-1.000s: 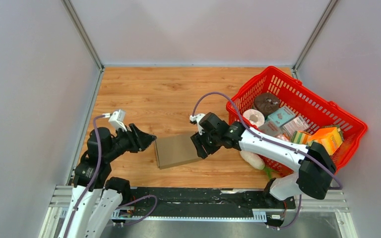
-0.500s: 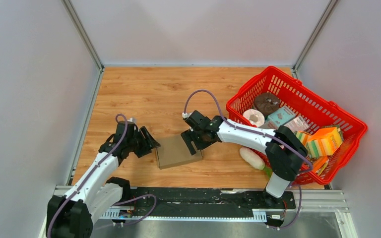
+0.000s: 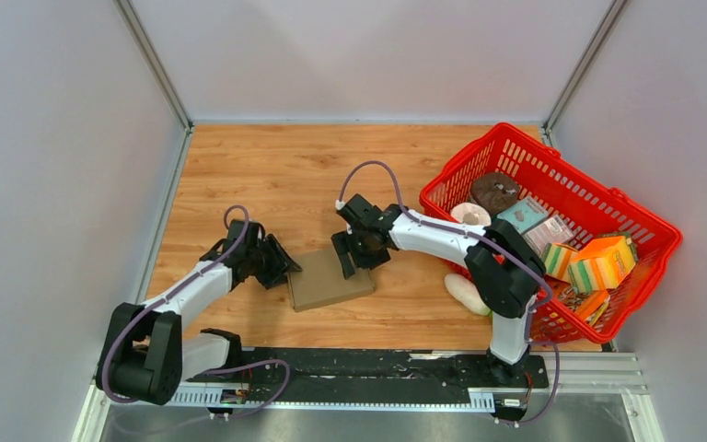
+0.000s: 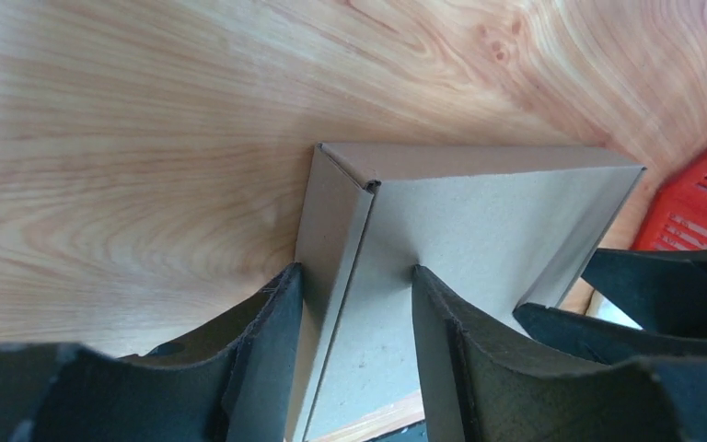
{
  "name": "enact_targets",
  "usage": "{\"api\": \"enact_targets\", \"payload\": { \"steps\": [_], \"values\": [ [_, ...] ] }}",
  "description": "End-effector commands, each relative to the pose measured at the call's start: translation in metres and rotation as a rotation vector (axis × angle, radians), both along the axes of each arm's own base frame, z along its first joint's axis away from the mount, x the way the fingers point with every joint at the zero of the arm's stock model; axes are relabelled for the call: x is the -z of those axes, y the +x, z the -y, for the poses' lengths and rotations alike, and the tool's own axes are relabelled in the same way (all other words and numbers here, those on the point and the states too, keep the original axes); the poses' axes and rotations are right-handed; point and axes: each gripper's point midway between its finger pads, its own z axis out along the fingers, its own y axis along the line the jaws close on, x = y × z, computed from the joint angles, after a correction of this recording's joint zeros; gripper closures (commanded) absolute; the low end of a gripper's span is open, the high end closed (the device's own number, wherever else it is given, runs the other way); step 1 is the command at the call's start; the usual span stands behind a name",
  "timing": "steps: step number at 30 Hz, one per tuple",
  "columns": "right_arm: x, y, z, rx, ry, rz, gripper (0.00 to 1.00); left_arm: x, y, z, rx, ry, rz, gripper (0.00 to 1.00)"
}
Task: Fold the paper box
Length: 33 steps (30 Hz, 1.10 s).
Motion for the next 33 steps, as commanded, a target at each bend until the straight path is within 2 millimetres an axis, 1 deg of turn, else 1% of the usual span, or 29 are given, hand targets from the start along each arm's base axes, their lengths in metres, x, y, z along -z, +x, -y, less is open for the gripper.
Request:
{"api": "enact_targets", "payload": {
  "steps": [1,4,5,6,7,8,9,10,11,12,13,14,15,16,17,18,19,20,21,24,25,26,27,28,29,30,31,32,33],
  "values": [
    [-0.025,0.028,-0.055,0.015,0.172,0.031,0.32,-0.020,0.026,0.003,-0.069,-0.050,0.084,0.47],
    [-0.040,0.052,-0.081,0.031,0.225,0.078,0.32,-0.030,0.043,-0.015,-0.157,-0.031,0.117,0.49],
    [-0.049,0.064,-0.097,0.032,0.257,0.100,0.32,-0.031,0.050,-0.028,-0.207,-0.011,0.123,0.48],
    [-0.053,0.071,-0.106,0.031,0.275,0.112,0.32,-0.037,0.058,-0.034,-0.228,-0.006,0.139,0.48],
    [-0.059,0.080,-0.117,0.027,0.302,0.138,0.32,-0.034,0.063,-0.042,-0.252,-0.001,0.124,0.48],
    [-0.045,0.088,-0.126,0.019,0.290,0.138,0.32,-0.035,0.069,-0.049,-0.274,0.003,0.121,0.48],
    [-0.074,0.109,-0.148,0.015,0.356,0.206,0.31,-0.042,0.082,-0.064,-0.321,0.009,0.137,0.48],
    [-0.080,0.122,-0.159,0.017,0.380,0.237,0.30,-0.034,0.089,-0.078,-0.356,0.029,0.113,0.48],
    [-0.055,0.133,-0.170,0.026,0.360,0.230,0.29,-0.033,0.095,-0.093,-0.394,0.062,0.102,0.47],
    [-0.106,0.163,-0.192,0.043,0.450,0.346,0.28,-0.048,0.113,-0.115,-0.442,0.085,0.132,0.45],
    [-0.131,0.197,-0.204,0.074,0.485,0.437,0.20,-0.056,0.125,-0.154,-0.474,0.251,0.115,0.36],
    [-0.129,0.209,-0.197,0.095,0.462,0.450,0.17,-0.050,0.119,-0.168,-0.483,0.291,0.053,0.36],
    [-0.132,0.217,-0.193,0.109,0.457,0.472,0.14,-0.057,0.119,-0.176,-0.478,0.306,0.035,0.36],
    [-0.140,0.225,-0.185,0.109,0.447,0.514,0.12,-0.076,0.126,-0.183,-0.455,0.343,0.062,0.36],
    [-0.121,0.233,-0.176,0.115,0.424,0.514,0.09,-0.086,0.122,-0.191,-0.464,0.393,0.072,0.36],
    [-0.153,0.233,-0.168,0.117,0.461,0.559,0.07,-0.095,0.121,-0.194,-0.458,0.415,0.096,0.36],
    [-0.157,0.235,-0.162,0.117,0.472,0.578,0.05,-0.100,0.117,-0.195,-0.434,0.444,0.120,0.35],
    [-0.142,0.236,-0.154,0.104,0.457,0.587,0.01,-0.112,0.112,-0.198,-0.435,0.477,0.150,0.35],
    [-0.164,0.233,-0.148,0.097,0.475,0.622,0.00,-0.117,0.107,-0.201,-0.428,0.503,0.154,0.35],
    [-0.170,0.223,-0.143,0.012,0.470,0.667,0.00,-0.123,0.089,-0.202,-0.386,0.551,0.157,0.34],
    [-0.170,0.222,-0.143,-0.012,0.453,0.678,0.00,-0.123,0.086,-0.195,-0.305,0.551,0.170,0.36],
    [-0.164,0.221,-0.137,-0.021,0.414,0.669,0.00,-0.130,0.091,-0.180,-0.242,0.511,0.229,0.38],
    [-0.169,0.221,-0.135,-0.038,0.398,0.686,0.00,-0.133,0.094,-0.159,-0.152,0.511,0.273,0.39],
    [-0.170,0.219,-0.132,-0.047,0.389,0.684,0.00,-0.136,0.096,-0.148,-0.056,0.545,0.321,0.39],
    [-0.182,0.213,-0.128,-0.063,0.392,0.692,0.00,-0.140,0.103,-0.137,0.002,0.562,0.361,0.41],
    [-0.188,0.209,-0.124,-0.075,0.395,0.701,0.00,-0.140,0.107,-0.128,0.060,0.572,0.381,0.49],
    [-0.170,0.198,-0.119,-0.102,0.381,0.666,0.00,-0.138,0.115,-0.116,0.162,0.557,0.405,0.48],
    [-0.203,0.192,-0.113,-0.107,0.431,0.728,0.00,-0.139,0.119,-0.091,0.275,0.458,0.454,0.47],
    [-0.209,0.187,-0.108,-0.114,0.441,0.747,0.00,-0.137,0.122,-0.086,0.332,0.447,0.459,0.47]
  ]
}}
